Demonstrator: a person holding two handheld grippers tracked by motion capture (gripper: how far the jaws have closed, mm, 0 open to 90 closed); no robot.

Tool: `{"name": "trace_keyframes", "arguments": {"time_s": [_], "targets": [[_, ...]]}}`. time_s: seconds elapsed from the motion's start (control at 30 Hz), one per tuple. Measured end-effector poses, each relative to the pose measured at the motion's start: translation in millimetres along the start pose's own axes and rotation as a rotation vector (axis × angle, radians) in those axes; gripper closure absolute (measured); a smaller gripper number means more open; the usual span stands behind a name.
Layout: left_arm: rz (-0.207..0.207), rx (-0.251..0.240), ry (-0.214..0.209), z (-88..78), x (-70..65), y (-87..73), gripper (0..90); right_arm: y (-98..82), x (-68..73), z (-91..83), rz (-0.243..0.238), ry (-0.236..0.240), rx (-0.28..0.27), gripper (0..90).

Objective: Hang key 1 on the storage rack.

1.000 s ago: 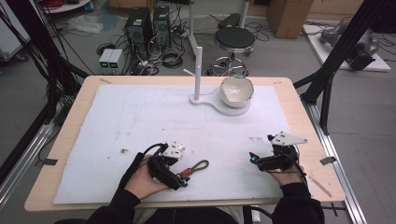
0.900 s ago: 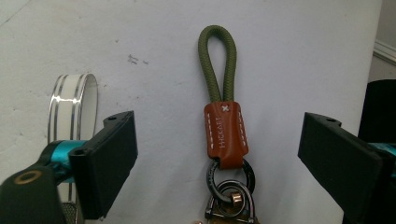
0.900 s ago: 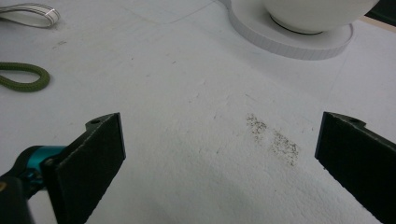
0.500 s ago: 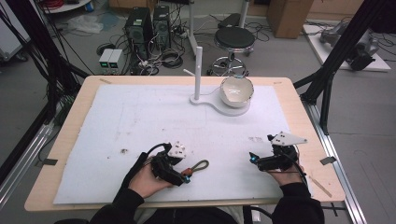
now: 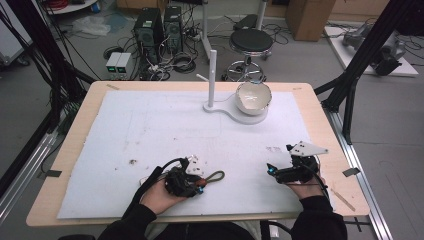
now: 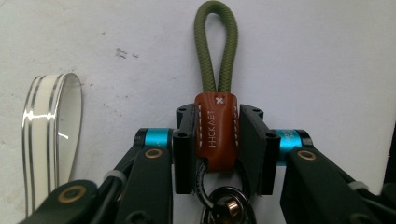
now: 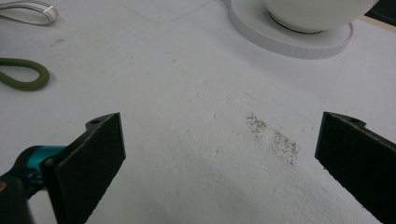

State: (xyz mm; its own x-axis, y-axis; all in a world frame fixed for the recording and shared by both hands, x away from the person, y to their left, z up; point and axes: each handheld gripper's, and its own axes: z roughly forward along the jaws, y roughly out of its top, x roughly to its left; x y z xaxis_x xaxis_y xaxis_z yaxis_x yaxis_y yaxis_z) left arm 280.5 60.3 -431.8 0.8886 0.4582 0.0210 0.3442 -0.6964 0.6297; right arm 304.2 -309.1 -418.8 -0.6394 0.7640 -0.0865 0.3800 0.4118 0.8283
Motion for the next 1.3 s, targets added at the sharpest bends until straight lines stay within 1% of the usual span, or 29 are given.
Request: {"name": "trace_keyframes", "arguments": {"time_s": [0.07, 0.17, 0.3, 0.5, 0.53, 0.57, 0.6, 0.63, 0.67, 0.7, 0.73, 0.77, 0.8, 0.83, 0.93, 0.97, 1.07, 1.13, 1.2, 1.27, 1.3], "targets": [[0.001, -0.001, -0.003, -0.3, 0.4, -0.1, 69.1, 0.0, -0.1, -0.1, 0.000, 0.001, -0.001, 0.6], [-0.020, -0.018, -0.008, -0.2, 1.7, -1.9, 69.7, -0.1, -0.2, 0.0, -0.002, -0.001, 0.000, 0.6], [-0.026, -0.017, -0.015, -0.8, 3.1, -2.0, 70.2, -0.1, 0.0, -0.2, 0.000, 0.000, -0.001, 0.6], [-0.024, -0.015, -0.010, -3.8, 5.3, -2.6, 70.3, -0.1, -0.1, -0.5, -0.003, -0.002, -0.004, 0.6], [-0.027, -0.017, -0.010, -4.9, 5.9, -2.6, 70.3, -0.2, 0.0, -0.5, -0.003, -0.003, -0.004, 0.6], [-0.042, -0.033, -0.013, -7.8, 7.1, -2.8, 70.3, -0.1, -0.1, -0.7, -0.002, -0.001, -0.004, 0.6], [-0.042, -0.033, -0.013, -7.8, 7.1, -2.8, 70.3, -0.1, -0.1, -0.7, -0.002, -0.001, -0.004, 0.6], [-0.037, -0.034, -0.005, -12.1, 8.2, -2.4, 70.3, -0.1, -0.1, -0.9, -0.002, -0.001, -0.003, 0.6], [-0.037, -0.034, -0.005, -12.1, 8.2, -2.4, 70.3, -0.1, 0.0, -0.9, -0.004, -0.002, -0.003, 0.6], [-0.040, -0.047, 0.003, -18.3, 10.5, -2.0, 70.3, -0.1, 0.0, -0.8, -0.004, -0.003, -0.003, 0.6], [-0.040, -0.047, 0.003, -18.3, 10.5, -2.0, 70.2, -0.1, 0.0, -0.8, -0.004, -0.003, -0.003, 0.6], [-0.046, -0.060, 0.011, -24.3, 13.8, -2.0, 70.2, -0.1, 0.2, -0.5, -0.003, -0.003, -0.003, 0.6], [-0.046, -0.060, 0.011, -24.3, 13.8, -2.0, 70.3, -0.1, 0.2, -0.5, -0.003, -0.003, -0.003, 0.6], [-0.056, -0.072, 0.021, -29.8, 17.0, -2.3, 70.2, -0.2, 0.4, -0.6, -0.002, -0.002, -0.001, 0.6], [-0.061, -0.086, 0.020, -34.7, 20.0, -2.8, 70.2, -0.1, 0.3, -0.8, -0.003, -0.003, -0.003, 0.6], [-0.065, -0.101, 0.016, -38.9, 22.7, -2.6, 70.2, -0.1, 0.6, -0.7, 0.000, -0.003, -0.003, 0.6], [-0.062, -0.105, 0.027, -44.7, 24.9, -0.4, 70.2, 0.0, 0.7, -0.7, -0.001, -0.004, -0.004, 0.6], [-0.051, -0.107, 0.033, -48.1, 26.9, 2.1, 70.2, 0.0, 0.7, -0.5, 0.003, -0.003, -0.002, 0.6], [-0.054, -0.111, 0.039, -49.7, 27.4, 3.4, 70.2, 0.0, 0.8, -0.4, 0.001, -0.003, -0.001, 0.6], [-0.049, -0.113, 0.044, -52.8, 28.9, 6.2, 70.2, 0.0, 0.7, -0.4, 0.001, -0.003, -0.001, 0.6], [-0.036, -0.113, 0.053, -57.4, 31.2, 10.8, 70.2, 0.0, 0.7, -0.2, -0.001, -0.003, 0.000, 0.6]]}}
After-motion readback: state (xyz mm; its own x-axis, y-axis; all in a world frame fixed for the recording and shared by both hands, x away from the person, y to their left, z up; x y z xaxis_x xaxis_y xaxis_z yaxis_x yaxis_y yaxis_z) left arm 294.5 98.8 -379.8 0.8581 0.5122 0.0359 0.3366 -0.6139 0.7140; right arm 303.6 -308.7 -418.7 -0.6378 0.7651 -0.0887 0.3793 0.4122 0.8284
